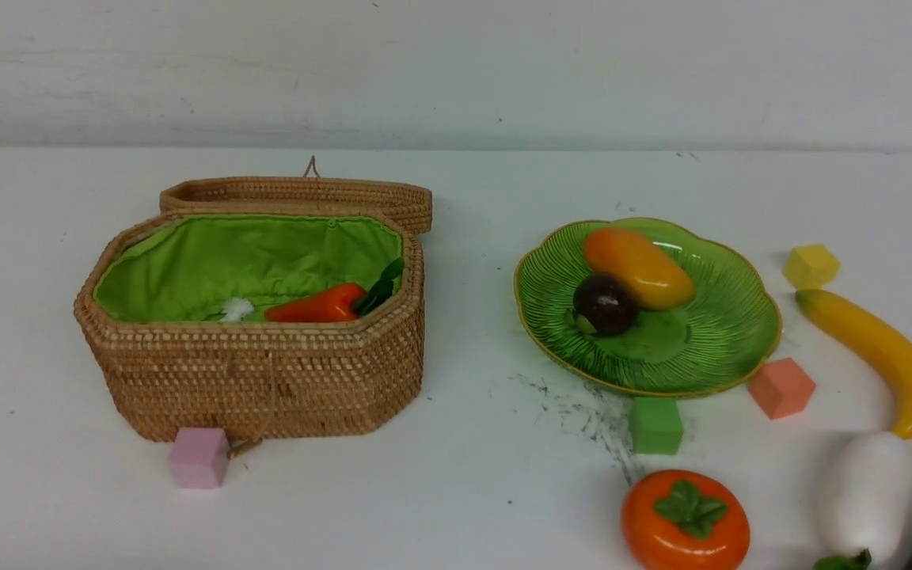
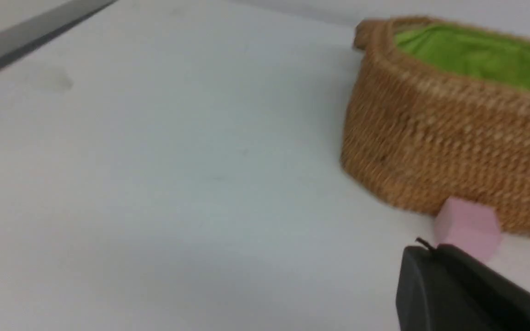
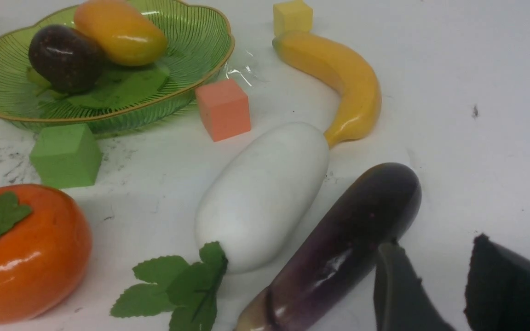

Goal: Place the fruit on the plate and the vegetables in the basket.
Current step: Grab an eggplant with your right arm and place it in the basket on the left.

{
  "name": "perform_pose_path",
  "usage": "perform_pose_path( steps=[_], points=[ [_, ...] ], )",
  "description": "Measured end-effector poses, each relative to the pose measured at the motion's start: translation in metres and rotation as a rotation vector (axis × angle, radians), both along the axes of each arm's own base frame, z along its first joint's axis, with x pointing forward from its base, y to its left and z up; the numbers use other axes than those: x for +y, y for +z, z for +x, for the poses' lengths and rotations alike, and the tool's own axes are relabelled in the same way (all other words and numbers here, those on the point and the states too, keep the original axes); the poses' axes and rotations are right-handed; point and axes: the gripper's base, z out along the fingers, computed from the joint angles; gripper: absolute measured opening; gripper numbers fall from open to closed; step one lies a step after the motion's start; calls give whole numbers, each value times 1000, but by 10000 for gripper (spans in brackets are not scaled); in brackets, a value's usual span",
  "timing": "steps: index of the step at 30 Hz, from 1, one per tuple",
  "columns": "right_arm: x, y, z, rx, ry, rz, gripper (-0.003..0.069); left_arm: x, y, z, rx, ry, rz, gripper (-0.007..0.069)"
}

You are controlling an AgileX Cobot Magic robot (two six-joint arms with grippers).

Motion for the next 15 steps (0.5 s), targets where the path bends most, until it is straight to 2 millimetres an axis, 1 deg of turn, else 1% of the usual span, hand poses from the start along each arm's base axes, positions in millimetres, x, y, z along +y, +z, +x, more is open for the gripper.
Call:
perform_pose_path(
  steps=[4, 15],
  points=[
    [0, 0, 0, 0, 0, 0, 245, 1, -8, -1, 50, 35, -19, -13],
    [0, 0, 0, 0, 0, 0, 245, 1, -8, -1, 50, 34, -23, -5]
  ],
)
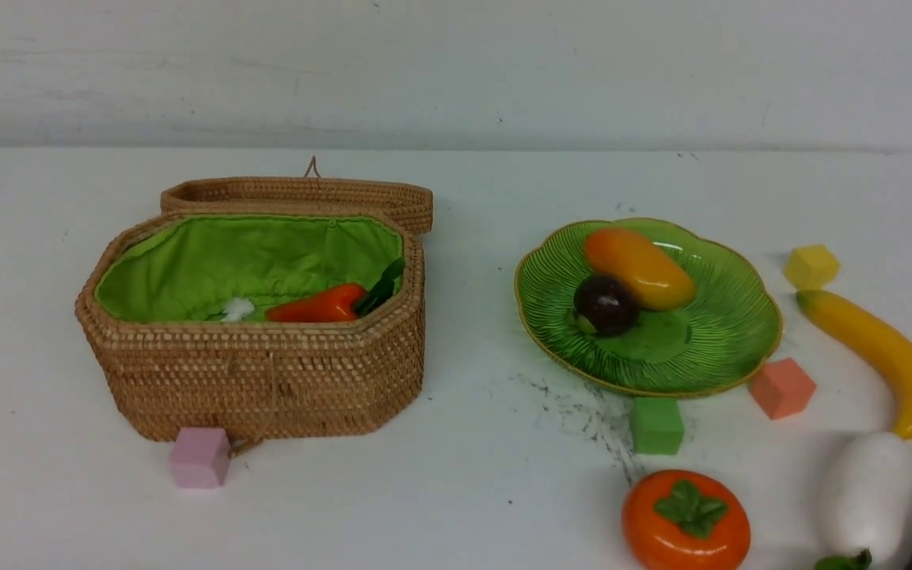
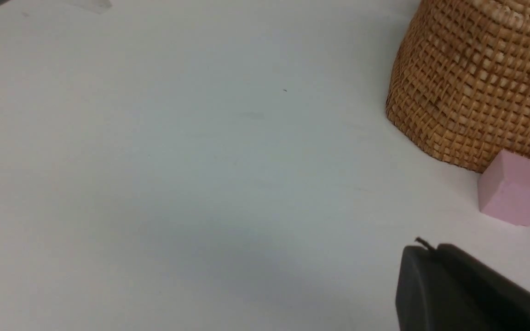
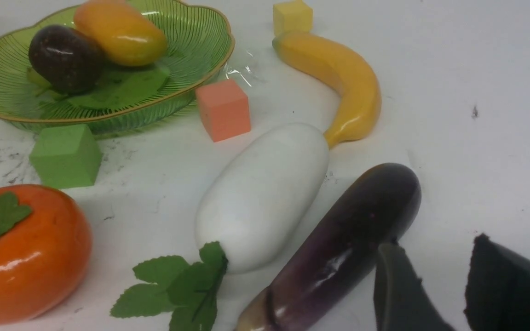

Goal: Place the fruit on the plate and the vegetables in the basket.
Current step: Grab an eggplant with your right arm and place it in the basket on the left.

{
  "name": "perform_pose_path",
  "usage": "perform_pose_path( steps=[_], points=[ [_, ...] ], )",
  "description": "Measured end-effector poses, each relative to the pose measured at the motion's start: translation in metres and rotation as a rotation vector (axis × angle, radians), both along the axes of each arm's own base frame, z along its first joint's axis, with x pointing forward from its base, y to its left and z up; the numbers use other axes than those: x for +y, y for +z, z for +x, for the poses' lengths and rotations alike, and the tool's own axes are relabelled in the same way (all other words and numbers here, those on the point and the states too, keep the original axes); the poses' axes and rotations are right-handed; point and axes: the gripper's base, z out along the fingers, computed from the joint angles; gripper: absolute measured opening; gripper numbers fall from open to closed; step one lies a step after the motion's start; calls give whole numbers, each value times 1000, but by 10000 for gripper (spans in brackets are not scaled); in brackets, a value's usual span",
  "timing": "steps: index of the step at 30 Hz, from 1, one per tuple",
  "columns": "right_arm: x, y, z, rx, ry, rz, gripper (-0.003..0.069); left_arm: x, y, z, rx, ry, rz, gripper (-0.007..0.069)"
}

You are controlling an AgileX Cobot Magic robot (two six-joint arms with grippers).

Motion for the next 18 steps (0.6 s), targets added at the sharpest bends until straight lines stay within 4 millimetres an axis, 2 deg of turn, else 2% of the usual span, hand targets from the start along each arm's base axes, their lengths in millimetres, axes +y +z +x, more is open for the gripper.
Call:
perform_pose_path(
  steps=[12, 18],
  points=[
    [0, 0, 0, 0, 0, 0, 245, 0, 0, 0, 1, -6, 0, 5],
    [0, 0, 0, 0, 0, 0, 245, -4, 0, 1, 1, -84, 0, 8]
  ],
)
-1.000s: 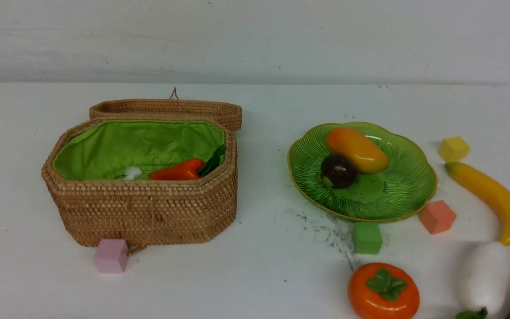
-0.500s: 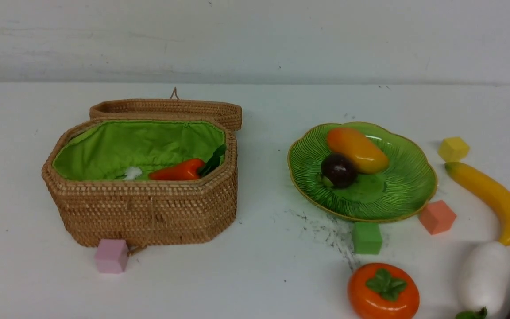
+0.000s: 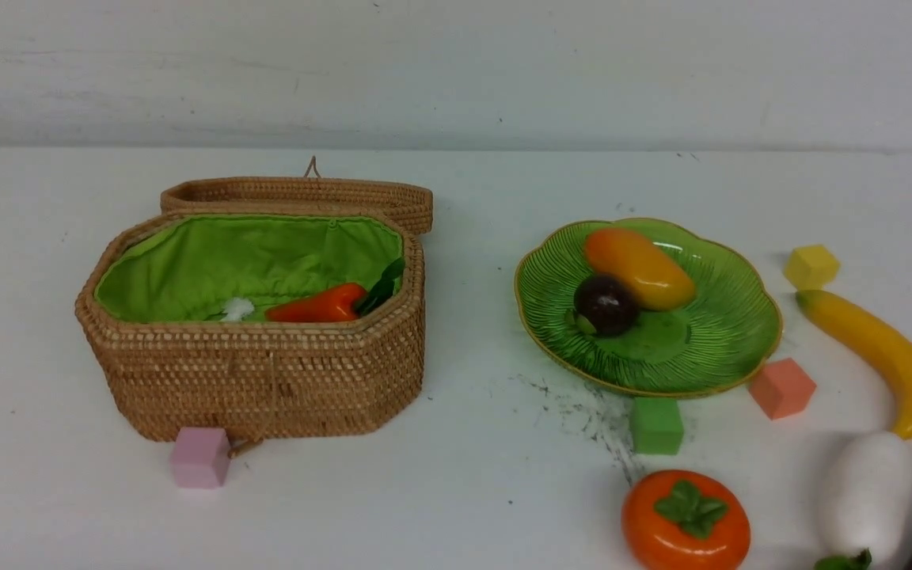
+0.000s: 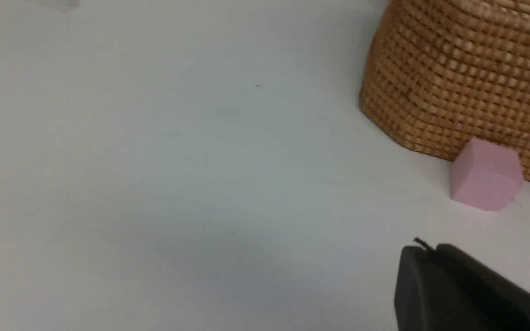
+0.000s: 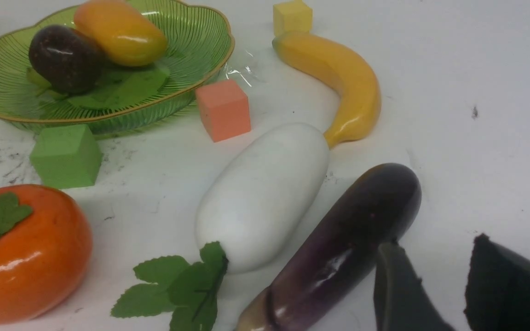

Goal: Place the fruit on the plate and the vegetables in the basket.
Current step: Grab an eggplant with your right arm and place it in the basket on the left.

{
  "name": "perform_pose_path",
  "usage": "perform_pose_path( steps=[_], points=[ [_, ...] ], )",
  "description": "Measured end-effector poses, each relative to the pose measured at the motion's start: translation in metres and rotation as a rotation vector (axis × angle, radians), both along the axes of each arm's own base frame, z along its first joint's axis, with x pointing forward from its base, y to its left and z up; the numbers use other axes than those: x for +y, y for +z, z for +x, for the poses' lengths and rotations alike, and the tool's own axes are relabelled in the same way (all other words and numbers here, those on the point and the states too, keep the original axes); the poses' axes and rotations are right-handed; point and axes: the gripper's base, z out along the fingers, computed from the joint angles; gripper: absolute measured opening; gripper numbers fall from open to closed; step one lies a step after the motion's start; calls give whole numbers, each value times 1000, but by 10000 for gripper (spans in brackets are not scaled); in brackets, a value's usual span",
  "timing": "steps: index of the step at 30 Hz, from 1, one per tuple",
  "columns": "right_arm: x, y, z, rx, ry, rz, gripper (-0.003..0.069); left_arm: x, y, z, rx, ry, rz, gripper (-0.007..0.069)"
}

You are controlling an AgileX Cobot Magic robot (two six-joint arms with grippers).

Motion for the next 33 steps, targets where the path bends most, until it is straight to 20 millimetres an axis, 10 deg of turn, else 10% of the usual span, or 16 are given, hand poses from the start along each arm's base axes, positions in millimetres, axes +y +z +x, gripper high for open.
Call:
perform_pose_path(
  steps=[15, 33],
  points=[
    [2, 3, 2, -70, 20, 0, 245, -5, 0, 0, 0, -89, 0, 22],
    [16, 62, -4, -724, 192, 160, 245, -5, 0, 0, 0, -90, 1, 26]
  ],
)
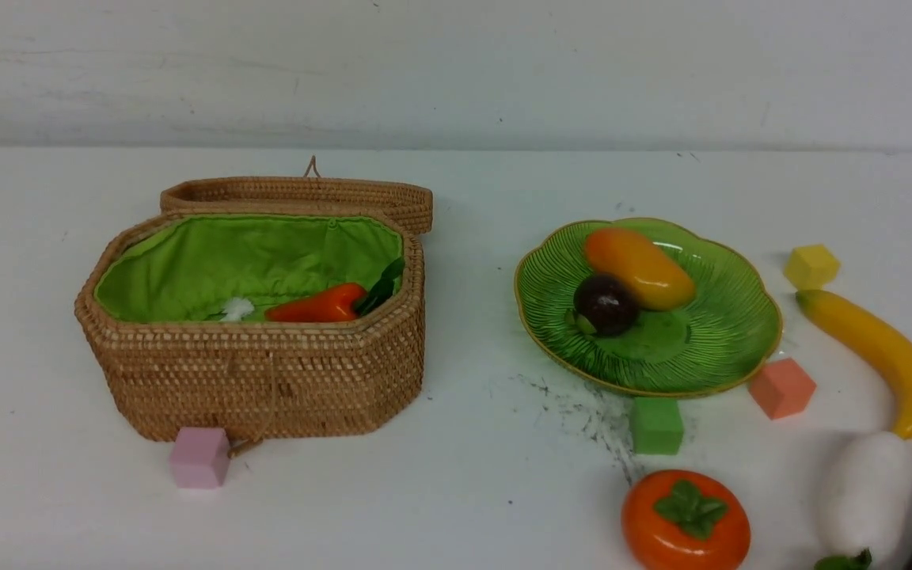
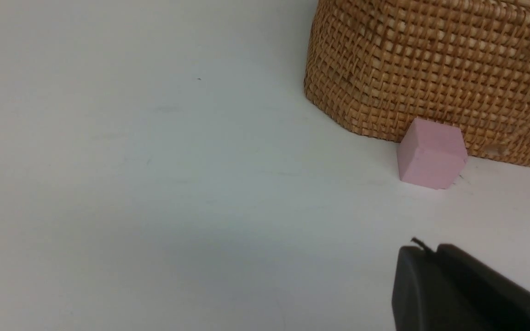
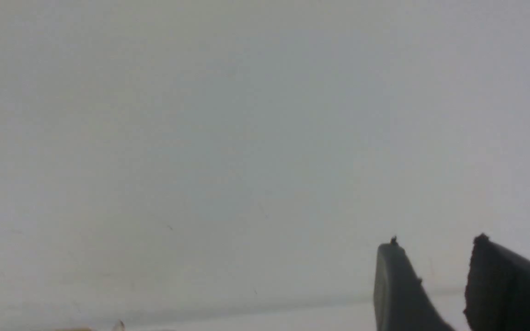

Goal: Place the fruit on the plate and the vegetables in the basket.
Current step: Grab an eggplant with your right arm and place it in the basket on the left.

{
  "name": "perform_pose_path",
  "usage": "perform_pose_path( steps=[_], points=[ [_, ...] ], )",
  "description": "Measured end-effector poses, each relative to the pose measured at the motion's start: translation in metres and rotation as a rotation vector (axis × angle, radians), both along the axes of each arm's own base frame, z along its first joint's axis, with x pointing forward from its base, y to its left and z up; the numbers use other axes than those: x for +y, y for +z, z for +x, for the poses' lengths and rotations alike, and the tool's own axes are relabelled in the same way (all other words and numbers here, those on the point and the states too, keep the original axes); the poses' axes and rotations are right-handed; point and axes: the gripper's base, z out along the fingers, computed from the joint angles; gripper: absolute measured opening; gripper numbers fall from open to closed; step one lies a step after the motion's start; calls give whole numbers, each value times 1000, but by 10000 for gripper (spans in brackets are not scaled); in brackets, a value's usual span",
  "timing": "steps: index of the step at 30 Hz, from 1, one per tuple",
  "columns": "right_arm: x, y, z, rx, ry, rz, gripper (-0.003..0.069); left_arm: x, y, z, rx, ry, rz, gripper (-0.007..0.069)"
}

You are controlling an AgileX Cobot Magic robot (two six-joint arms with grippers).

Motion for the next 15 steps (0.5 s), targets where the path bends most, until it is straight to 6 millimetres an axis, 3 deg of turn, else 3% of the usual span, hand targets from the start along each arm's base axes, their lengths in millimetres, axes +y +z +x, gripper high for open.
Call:
perform_pose_path(
  steps=[2, 7, 13, 15],
  points=[
    [0, 2, -1, -12, 19, 31, 245, 0, 0, 0, 0, 0, 0, 26],
    [-4, 34, -7, 39, 41, 187, 245, 0, 0, 0, 0, 0, 0, 26],
    [-17, 117, -30, 200, -89, 284, 245, 0, 0, 0, 0, 0, 0, 26],
    [-20, 129, -24, 285, -138, 284, 245, 0, 0, 0, 0, 0, 0, 26]
  ],
)
